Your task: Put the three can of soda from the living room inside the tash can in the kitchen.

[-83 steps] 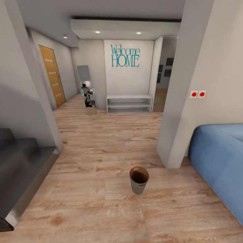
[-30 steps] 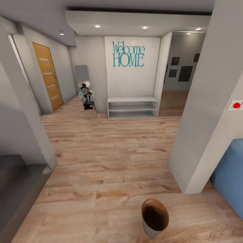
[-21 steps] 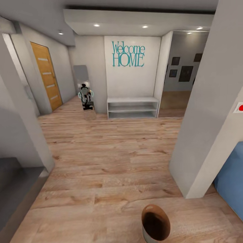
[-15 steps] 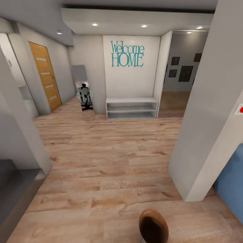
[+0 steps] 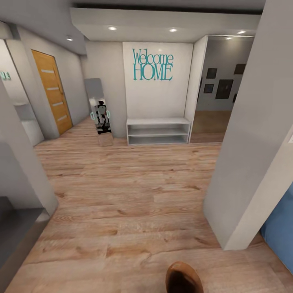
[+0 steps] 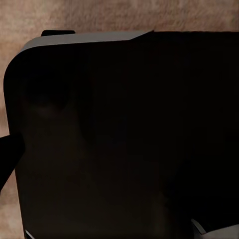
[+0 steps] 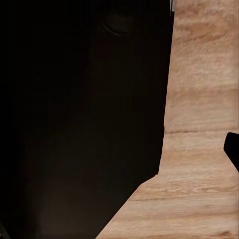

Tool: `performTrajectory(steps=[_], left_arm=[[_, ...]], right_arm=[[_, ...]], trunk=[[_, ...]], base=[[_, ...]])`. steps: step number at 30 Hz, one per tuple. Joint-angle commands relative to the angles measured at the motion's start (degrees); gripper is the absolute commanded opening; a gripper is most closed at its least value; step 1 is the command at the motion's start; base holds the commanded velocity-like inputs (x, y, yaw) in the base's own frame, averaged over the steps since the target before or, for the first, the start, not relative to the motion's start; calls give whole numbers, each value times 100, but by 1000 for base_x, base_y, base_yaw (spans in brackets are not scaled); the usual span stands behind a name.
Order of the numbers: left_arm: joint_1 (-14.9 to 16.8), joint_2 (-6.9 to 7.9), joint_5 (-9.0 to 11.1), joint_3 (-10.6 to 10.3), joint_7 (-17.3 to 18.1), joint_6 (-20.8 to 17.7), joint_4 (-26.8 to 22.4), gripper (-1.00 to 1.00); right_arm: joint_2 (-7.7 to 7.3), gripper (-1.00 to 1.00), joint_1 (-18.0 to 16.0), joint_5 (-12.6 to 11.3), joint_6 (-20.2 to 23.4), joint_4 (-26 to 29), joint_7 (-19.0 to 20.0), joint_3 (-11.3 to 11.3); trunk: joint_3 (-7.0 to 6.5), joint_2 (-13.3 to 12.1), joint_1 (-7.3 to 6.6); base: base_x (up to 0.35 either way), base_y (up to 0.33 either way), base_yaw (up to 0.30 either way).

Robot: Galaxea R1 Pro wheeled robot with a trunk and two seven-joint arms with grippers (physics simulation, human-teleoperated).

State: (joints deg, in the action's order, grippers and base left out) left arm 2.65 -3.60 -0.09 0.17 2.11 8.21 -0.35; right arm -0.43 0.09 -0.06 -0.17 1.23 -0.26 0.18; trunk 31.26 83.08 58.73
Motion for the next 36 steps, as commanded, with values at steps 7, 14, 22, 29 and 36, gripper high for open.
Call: performTrajectory(steps=[7, 14, 22, 29, 36], left_arm=[[-1, 0, 0, 1, 0, 4, 0, 100], [-2, 0, 0, 1, 0, 27, 0, 100], [-2, 0, 0, 1, 0, 39, 0, 100], [-2, 0, 0, 1, 0, 40, 0, 100], [-2, 0, 0, 1, 0, 40, 0, 100]], right_arm=[[-1, 100, 0, -1, -1, 0, 0, 0], [1, 100, 0, 1, -1, 0, 0, 0], [0, 100, 0, -2, 0, 0, 0, 0], [-1, 100, 0, -1, -1, 2, 0, 0], [4, 100, 0, -1, -1, 0, 0, 0]], trunk=[[0, 0, 0], [0, 0, 0], [0, 0, 0], [0, 0, 0], [0, 0, 0]], base=[[29, -1, 0], [177, 0, 0], [159, 0, 0], [101, 0, 0], [58, 0, 0]])
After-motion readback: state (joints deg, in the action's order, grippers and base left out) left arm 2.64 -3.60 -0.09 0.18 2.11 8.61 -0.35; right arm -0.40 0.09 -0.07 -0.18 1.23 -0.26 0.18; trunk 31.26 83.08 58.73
